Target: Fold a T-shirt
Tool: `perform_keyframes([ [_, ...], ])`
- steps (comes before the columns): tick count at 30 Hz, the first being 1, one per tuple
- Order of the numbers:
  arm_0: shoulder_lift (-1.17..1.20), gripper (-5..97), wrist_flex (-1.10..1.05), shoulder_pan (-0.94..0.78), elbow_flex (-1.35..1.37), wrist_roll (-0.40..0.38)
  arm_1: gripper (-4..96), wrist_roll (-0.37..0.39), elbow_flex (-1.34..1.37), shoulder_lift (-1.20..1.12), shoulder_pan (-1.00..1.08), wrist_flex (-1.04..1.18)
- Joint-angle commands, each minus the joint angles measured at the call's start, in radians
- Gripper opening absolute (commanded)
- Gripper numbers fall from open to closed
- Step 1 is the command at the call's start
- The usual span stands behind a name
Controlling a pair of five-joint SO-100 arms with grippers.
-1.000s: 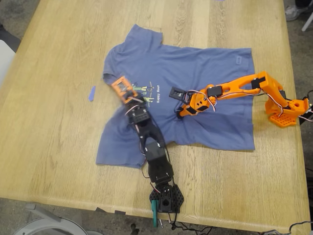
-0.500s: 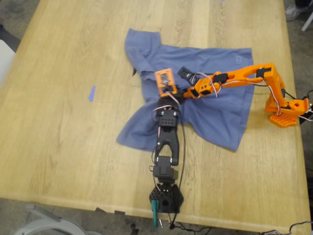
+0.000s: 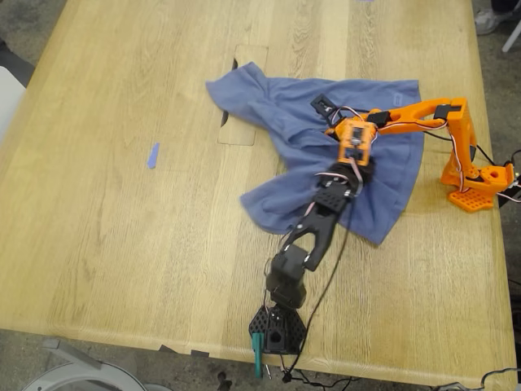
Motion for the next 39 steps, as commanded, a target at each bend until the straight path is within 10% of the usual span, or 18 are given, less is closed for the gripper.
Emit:
perform_keyframes([
  [1,-0.037,0,0.034,0.118,-0.212,-0.009,0.6,0.005,-0.003,0.006,0.067,-0.006],
  [23,-0.629,2,0.304,0.252,-0.647,-0.026,0.4,0.009,0.064,0.023,0.081,-0.037],
  [30,-0.63,43,0.37,0.207,-0.669,-0.014,0.4,0.009,0.1,0.048,0.086,-0.037],
  [39,-0.646,63,0.609,0.169,-0.853,0.038,0.3,0.009,0.126,0.071,0.081,-0.025],
])
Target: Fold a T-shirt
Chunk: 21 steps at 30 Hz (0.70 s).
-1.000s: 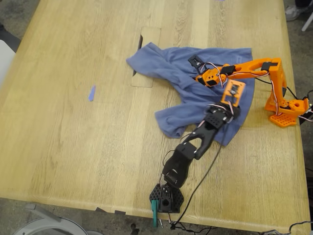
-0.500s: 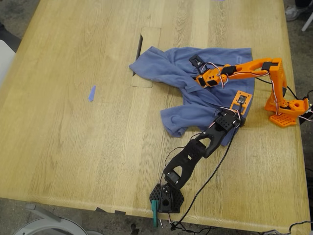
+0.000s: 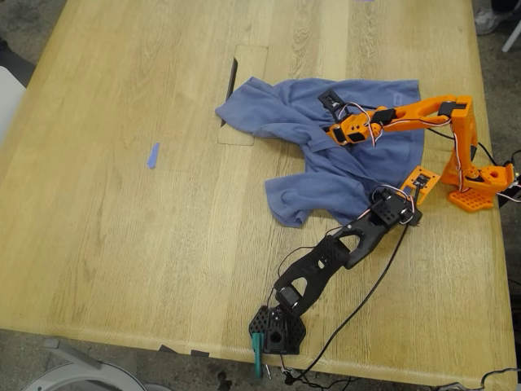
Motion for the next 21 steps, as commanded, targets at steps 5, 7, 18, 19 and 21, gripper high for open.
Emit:
perform_keyframes([
  [5,-0.014,65,0.101,-0.037,-0.17,0.014,0.3,0.005,-0.005,0.018,0.04,0.015],
  [7,-0.1,65,0.101,-0.04,-0.252,0.014,0.3,0.005,-0.006,0.018,0.038,0.018],
  [18,-0.689,55,0.433,-0.038,-1.104,0.018,0.3,0.005,-0.005,0.04,0.043,0.031],
  [19,-0.69,52,0.451,-0.041,-1.104,0.015,0.3,0.005,-0.002,0.043,0.043,0.032],
  [21,-0.69,43,0.474,-0.052,-1.104,0.003,0.3,0.005,0.003,0.051,0.043,0.035],
])
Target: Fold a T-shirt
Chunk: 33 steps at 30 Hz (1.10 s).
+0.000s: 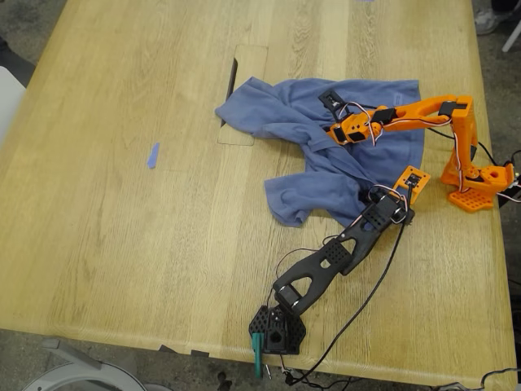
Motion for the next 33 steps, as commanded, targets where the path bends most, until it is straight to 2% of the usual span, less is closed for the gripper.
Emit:
perform_keyframes([
  [1,-0.014,37,0.04,-0.025,-0.029,-0.029,0.3,0.005,0.002,0.032,0.043,0.017],
  [6,-0.044,15,0.04,-0.048,-0.029,-0.074,0.3,0.005,0.0,0.046,0.041,0.026],
  [11,-0.064,9,0.035,-0.055,-0.029,-0.086,0.3,0.005,0.0,0.064,0.037,0.037],
  [14,-0.064,0,0.034,-0.058,-0.029,-0.109,0.3,0.003,-0.012,0.077,0.034,0.049],
  [21,-0.025,0,0.037,-0.104,-0.029,-0.143,0.3,0.002,-0.051,0.138,0.011,0.098],
  [29,0.132,0,0.052,-0.141,-0.031,-0.124,0.3,-0.002,-0.035,0.221,-0.005,0.132],
  [33,0.239,0,0.176,-0.149,-0.032,-0.126,0.4,-0.005,-0.038,0.247,-0.015,0.179],
])
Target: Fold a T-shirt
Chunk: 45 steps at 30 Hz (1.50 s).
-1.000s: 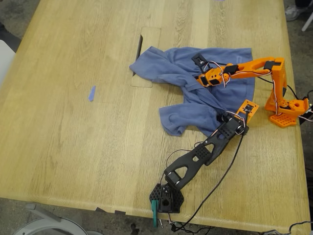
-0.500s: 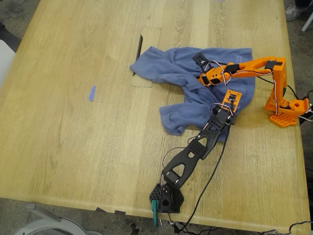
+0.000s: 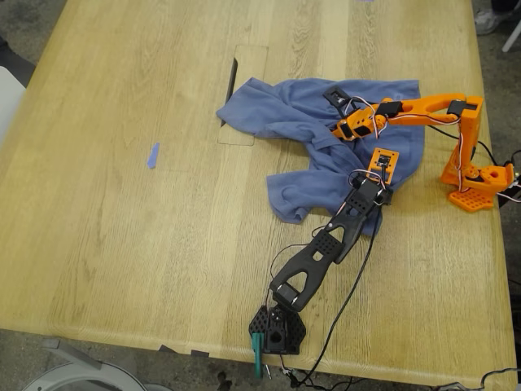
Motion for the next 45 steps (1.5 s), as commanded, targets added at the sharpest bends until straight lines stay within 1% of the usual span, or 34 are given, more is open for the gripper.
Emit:
perform_keyframes([
  [1,0.166,0,0.106,-0.015,-0.032,0.003,0.4,-0.009,-0.015,0.077,-0.008,0.031],
  [4,0.229,0,0.195,-0.018,-0.034,-0.006,0.5,-0.009,-0.017,0.098,-0.017,0.074],
  [10,0.321,0,0.295,-0.009,-0.034,-0.017,0.5,-0.015,-0.038,0.153,-0.021,0.164],
  [15,0.456,0,0.295,-0.005,0.067,-0.017,0.5,-0.028,-0.072,0.216,-0.029,0.272],
  [23,0.666,0,0.295,-0.025,0.178,-0.005,0.5,-0.038,-0.201,0.288,-0.057,0.414],
  [28,0.83,0,0.296,-0.067,0.279,0.006,0.5,-0.049,-0.351,0.296,-0.054,0.503],
  [34,1.091,0,0.296,-0.124,0.551,0.017,0.6,-0.055,-0.54,0.296,-0.064,0.612],
  [39,1.183,0,0.296,-0.183,0.614,0.021,0.7,-0.058,-0.729,0.276,-0.086,0.715],
  [45,1.226,0,0.296,-0.235,0.598,0.025,0.7,-0.06,-0.979,0.23,-0.121,0.815],
])
